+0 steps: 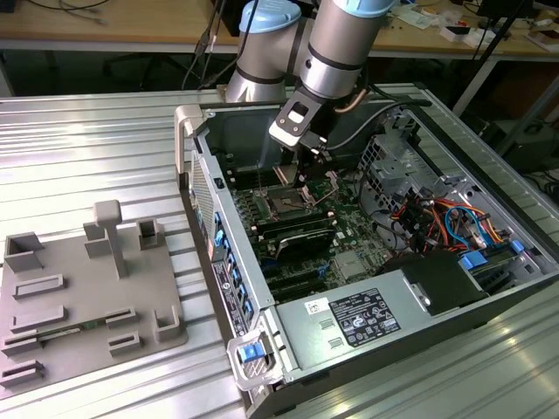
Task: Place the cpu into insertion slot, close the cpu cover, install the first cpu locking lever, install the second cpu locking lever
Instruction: 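Place the cpu into insertion slot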
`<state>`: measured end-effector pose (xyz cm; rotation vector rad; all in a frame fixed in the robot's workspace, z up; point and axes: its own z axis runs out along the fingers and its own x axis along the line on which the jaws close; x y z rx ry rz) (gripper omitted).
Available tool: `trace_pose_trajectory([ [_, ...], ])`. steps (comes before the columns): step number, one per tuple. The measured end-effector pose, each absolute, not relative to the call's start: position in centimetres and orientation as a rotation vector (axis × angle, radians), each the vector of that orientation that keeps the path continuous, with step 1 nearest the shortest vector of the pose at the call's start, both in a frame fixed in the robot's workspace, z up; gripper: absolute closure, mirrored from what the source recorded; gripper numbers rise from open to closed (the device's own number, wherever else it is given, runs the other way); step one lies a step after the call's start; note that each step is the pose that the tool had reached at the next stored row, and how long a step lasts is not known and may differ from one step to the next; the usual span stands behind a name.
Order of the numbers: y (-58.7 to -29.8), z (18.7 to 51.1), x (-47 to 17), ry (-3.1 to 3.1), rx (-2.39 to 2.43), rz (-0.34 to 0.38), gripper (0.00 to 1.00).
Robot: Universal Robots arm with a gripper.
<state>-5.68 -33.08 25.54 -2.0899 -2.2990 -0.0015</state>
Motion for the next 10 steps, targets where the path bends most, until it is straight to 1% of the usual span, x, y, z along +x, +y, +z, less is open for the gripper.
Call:
trace_pose_trajectory([
  [10,-32.75,24.67,-5.70,-2.298,-2.089,0.000,0.45],
])
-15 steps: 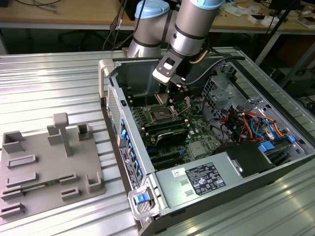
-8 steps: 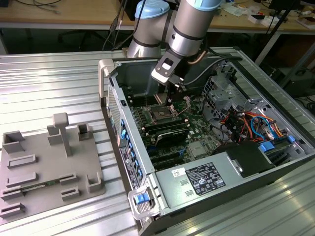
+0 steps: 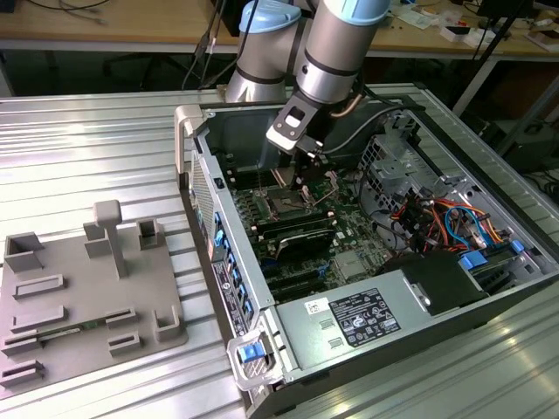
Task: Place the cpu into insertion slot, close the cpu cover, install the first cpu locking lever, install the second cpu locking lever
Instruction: 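Place the cpu into insertion slot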
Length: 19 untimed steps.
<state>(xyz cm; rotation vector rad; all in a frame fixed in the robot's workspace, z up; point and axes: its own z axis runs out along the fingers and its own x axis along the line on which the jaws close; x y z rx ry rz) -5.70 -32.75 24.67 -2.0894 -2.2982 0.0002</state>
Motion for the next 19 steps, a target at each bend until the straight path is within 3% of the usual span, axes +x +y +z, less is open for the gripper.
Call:
trace_pose_trajectory([
  [19,-32.71,24.53,-5.70,-2.298,-2.090,0.000,0.45],
])
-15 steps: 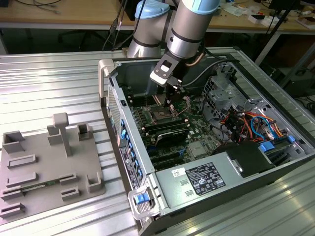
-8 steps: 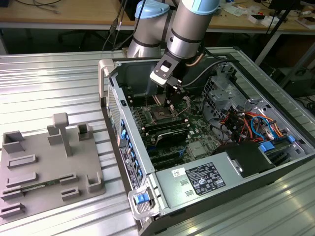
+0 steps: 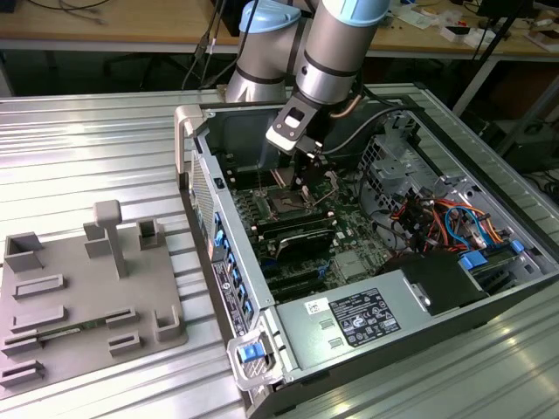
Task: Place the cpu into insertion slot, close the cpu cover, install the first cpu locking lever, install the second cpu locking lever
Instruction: 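Place the cpu into insertion slot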
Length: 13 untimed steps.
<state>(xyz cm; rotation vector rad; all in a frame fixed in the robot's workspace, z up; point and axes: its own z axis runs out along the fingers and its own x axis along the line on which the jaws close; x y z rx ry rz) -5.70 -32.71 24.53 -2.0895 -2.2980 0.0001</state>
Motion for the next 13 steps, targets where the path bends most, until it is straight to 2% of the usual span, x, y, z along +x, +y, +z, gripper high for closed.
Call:
trace_pose_trajectory([
  [13,-32.71,23.52,-5.72,-2.246,-2.166,-0.017,0.45],
])
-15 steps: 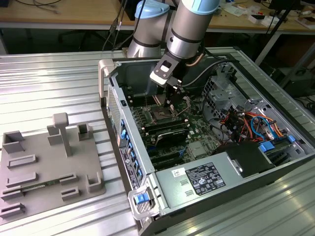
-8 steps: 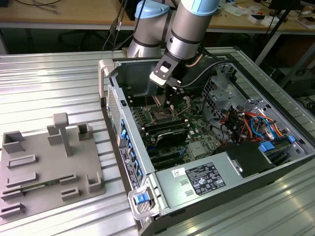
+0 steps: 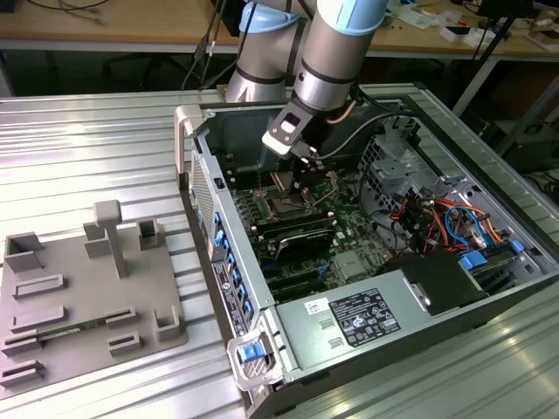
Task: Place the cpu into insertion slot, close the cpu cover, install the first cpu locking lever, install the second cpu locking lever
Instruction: 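Place the cpu into insertion slot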
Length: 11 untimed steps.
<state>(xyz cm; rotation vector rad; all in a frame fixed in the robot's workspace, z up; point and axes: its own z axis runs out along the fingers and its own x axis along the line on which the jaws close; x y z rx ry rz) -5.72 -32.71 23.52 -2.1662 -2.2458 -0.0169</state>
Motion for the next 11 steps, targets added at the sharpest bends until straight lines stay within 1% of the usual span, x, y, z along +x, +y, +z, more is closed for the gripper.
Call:
trace_pose_trajectory([
  [3,-32.70,23.39,-5.74,-2.256,-2.175,-0.038,0.45],
  [11,-32.72,22.68,-5.76,-2.256,-2.176,-0.038,0.45],
])
